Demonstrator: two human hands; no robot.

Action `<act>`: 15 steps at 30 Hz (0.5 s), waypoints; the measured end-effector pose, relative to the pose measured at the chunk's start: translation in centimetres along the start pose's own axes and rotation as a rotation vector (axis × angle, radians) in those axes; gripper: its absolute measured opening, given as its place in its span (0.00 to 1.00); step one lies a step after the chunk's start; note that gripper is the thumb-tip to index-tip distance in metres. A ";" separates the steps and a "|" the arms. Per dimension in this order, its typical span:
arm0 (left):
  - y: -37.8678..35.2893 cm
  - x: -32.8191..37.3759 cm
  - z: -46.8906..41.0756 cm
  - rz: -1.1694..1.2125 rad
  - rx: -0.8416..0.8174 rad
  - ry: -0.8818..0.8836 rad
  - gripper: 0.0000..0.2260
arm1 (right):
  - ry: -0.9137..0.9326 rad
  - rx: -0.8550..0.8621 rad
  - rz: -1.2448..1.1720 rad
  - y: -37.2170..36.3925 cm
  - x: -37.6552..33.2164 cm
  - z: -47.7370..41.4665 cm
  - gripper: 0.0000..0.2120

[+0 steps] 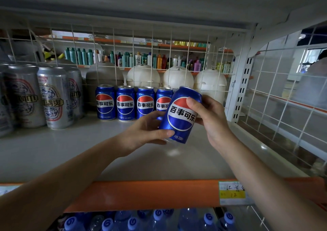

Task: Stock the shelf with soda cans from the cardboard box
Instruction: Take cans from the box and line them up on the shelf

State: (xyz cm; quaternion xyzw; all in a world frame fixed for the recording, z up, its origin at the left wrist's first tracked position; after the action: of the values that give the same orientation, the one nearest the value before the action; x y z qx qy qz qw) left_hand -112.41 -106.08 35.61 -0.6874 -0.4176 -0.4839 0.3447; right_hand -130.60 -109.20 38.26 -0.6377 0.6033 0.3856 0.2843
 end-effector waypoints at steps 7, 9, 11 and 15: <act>0.2 0.2 0.1 -0.007 0.075 -0.078 0.29 | -0.023 -0.115 -0.041 -0.6 0.2 -0.1 0.23; 0.3 0.2 0.1 0.000 0.085 -0.089 0.29 | -0.035 -0.166 -0.004 -0.8 0.4 -0.2 0.34; 0.5 0.3 0.1 0.009 0.092 -0.091 0.31 | -0.044 -0.206 -0.014 -0.9 0.5 -0.2 0.38; 0.5 0.5 0.2 0.039 0.082 -0.073 0.39 | -0.051 -0.259 -0.092 -1.1 0.6 0.0 0.40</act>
State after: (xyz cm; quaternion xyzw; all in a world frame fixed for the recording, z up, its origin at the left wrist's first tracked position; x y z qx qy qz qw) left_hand -111.85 -106.02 36.00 -0.6978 -0.4360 -0.4344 0.3664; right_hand -129.48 -109.39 37.66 -0.6859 0.5111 0.4630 0.2322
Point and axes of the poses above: each hand's wrist, its own z-axis away from the middle knuckle, its own y-axis out of the back of the hand, x = y × z, the point moved 1 cm from there along -z, towards the middle knuckle, and after that the axes turned 14 degrees about z, right-handed, at the moved point
